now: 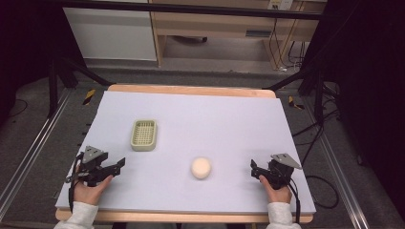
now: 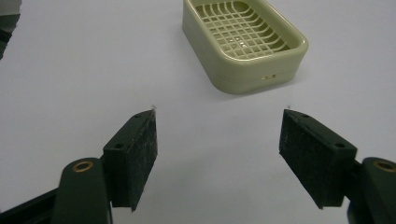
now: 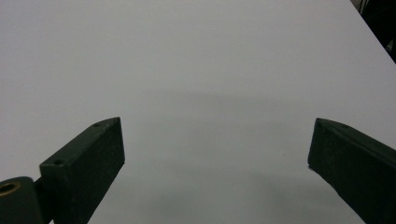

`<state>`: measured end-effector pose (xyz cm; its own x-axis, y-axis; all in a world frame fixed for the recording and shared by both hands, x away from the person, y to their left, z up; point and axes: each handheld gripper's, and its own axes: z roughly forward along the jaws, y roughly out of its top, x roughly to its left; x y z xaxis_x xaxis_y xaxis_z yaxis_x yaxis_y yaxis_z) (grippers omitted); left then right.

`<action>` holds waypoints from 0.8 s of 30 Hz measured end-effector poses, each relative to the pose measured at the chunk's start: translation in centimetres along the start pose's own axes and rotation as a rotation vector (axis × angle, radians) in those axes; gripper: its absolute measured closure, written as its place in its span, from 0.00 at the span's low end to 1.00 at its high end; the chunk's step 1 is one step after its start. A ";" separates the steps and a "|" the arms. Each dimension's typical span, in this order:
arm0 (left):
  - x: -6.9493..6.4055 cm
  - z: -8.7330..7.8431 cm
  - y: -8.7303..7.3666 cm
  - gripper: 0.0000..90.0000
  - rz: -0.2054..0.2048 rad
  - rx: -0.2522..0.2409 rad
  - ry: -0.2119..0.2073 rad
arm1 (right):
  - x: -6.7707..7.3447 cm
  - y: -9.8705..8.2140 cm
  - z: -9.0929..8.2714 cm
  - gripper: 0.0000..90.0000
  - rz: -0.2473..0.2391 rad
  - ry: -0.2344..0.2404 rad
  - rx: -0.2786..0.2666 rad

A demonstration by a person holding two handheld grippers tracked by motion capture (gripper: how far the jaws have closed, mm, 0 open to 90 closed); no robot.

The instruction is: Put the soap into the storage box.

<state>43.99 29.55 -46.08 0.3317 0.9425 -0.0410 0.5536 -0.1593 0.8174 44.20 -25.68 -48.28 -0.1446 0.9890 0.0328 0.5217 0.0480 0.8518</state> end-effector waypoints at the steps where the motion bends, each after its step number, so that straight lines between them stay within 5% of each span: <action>1: 0.0 0.0 0.0 0.32 0.000 0.000 0.000 | 0.0 0.0 0.0 0.05 0.000 -0.001 -0.001; 24: -1.3 -0.3 0.4 0.32 0.033 -0.001 -0.028 | 0.1 0.0 0.0 0.04 -0.012 0.003 0.003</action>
<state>43.55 28.32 -45.51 0.3714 0.9280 -0.0304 0.5413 -0.1898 0.8191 44.16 -25.56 -48.30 -0.1532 0.9879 0.0239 0.5222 0.0604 0.8507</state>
